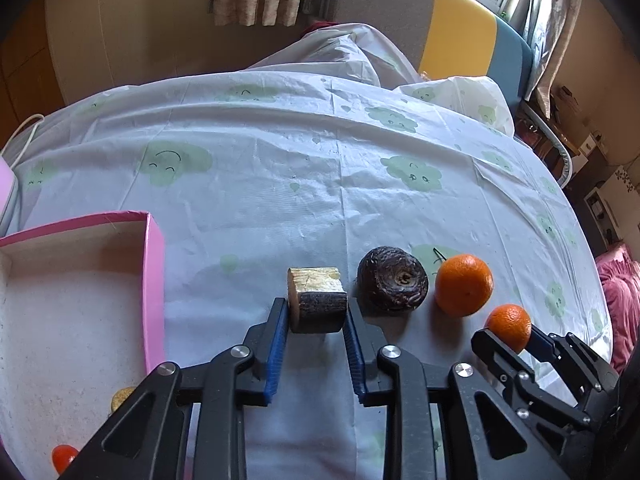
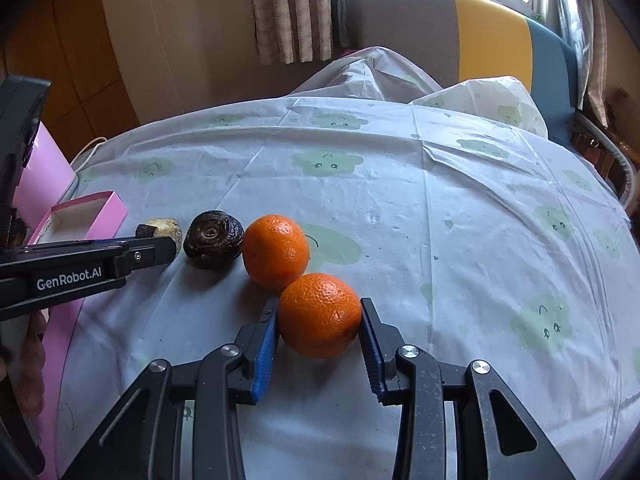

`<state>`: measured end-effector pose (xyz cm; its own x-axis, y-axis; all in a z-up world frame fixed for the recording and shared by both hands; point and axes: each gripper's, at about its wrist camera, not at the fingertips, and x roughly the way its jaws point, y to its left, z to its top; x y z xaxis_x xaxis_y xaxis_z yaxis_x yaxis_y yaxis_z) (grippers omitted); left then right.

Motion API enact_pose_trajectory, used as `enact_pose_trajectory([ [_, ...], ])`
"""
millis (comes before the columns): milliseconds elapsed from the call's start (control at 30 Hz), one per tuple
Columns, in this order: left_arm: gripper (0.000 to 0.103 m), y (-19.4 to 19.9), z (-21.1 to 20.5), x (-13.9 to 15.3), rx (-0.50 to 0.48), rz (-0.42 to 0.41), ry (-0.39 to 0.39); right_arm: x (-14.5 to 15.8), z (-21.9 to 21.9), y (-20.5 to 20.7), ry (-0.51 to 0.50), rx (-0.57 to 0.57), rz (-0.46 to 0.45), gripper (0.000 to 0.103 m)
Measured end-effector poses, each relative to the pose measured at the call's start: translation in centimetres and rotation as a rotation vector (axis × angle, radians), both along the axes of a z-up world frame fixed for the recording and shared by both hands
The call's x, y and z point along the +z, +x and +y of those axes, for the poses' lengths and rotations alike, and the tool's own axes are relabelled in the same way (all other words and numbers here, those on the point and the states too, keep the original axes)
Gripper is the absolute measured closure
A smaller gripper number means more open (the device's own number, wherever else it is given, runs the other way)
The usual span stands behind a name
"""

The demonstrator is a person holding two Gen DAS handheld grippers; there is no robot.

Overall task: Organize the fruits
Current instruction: 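Grasp the dark slice with left tool while right tool grasps a mandarin, then carry the dark slice into the tray with left tool while right tool holds the mandarin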

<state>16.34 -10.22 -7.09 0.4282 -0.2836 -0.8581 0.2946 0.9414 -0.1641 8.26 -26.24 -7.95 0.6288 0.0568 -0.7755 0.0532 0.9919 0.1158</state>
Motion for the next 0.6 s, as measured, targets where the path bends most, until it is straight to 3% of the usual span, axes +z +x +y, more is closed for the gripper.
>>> enact_pose_trajectory([
  [600,0.078,-7.4,-0.2,4.5,-0.111,-0.077,-0.057,-0.5,-1.3,-1.9,0.097,-0.015,-0.034,0.064],
])
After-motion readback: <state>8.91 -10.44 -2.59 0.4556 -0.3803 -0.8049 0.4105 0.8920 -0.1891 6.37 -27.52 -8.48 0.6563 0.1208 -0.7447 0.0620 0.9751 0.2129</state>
